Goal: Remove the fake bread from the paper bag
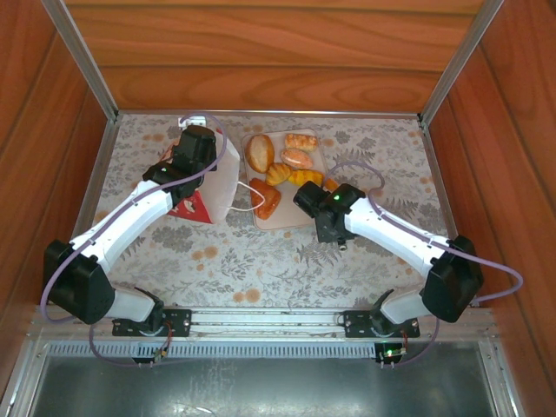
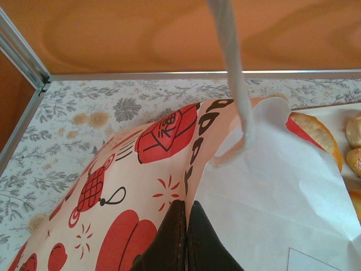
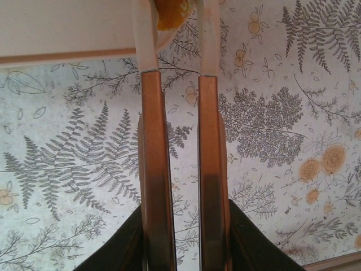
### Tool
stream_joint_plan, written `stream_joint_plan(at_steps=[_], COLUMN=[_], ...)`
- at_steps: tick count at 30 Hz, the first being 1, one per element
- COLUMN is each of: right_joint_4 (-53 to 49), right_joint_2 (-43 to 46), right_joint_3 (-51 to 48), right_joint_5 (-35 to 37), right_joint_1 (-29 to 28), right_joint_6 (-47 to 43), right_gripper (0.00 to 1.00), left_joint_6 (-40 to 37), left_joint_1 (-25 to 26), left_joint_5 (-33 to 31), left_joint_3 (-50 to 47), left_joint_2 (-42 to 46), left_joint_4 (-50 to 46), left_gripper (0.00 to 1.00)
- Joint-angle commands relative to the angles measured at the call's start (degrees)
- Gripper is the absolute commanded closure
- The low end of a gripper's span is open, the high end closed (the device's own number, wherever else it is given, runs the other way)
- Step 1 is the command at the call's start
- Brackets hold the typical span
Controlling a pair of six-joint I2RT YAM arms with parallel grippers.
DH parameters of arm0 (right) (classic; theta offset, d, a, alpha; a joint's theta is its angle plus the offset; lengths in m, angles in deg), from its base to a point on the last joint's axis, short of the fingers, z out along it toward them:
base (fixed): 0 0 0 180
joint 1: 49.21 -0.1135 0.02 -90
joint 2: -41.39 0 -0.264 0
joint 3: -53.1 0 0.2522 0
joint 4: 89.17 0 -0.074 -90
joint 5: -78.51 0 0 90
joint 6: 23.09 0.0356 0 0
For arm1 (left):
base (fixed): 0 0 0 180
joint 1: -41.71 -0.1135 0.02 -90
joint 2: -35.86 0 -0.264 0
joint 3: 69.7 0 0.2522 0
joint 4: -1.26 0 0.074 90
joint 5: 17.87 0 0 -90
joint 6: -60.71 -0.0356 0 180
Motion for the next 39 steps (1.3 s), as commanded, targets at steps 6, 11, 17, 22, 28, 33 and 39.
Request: stream_joint_plan(at_steps=[6, 11, 17, 22, 28, 33, 39], right_joint_4=[0.15, -0.27, -1.95, -3.53, -4.88, -5.26, -6.61], right_joint_2=[-2.76, -4.91, -7.21, -9.48, -10.77, -10.42, -9.99], right_joint_3=[0.17, 0.60, 2.32, 4.42, 6.54, 7.53, 8.50], right_joint_5=[3.63, 3.55, 3.69, 1.51, 0.42, -0.86, -2.24], right_joint_1=[0.64, 0.62, 0.62, 0.45, -0.33, -1.01, -2.23], right_joint_6=[-0.38, -0.54, -0.54, -0.71, -0.97, -1.57, -2.18], right_gripper=[0.88, 0.88, 0.84, 0.75, 0.68, 0.65, 0.62], left_joint_6=[0.86, 0.85, 0.90, 0.85, 0.82, 0.83, 0.89], left_joint_1=[-0.60, -0.60, -0.58, -0.54, -0.56, -0.56, -0.56], left_joint_5=[0.58, 0.46, 0.67, 0.60, 0.70, 0.82, 1.08], left_joint_3=[-0.57, -0.51, -0.40, -0.31, -0.05, 0.13, 0.41], left_joint_2=[1.25, 1.16, 0.95, 0.78, 0.56, 0.25, 0.10], left_joint_4=[0.25, 0.31, 0.25, 0.29, 0.32, 0.33, 0.29], left_gripper=[1.00, 1.00, 1.00, 1.00, 1.00, 1.00, 1.00])
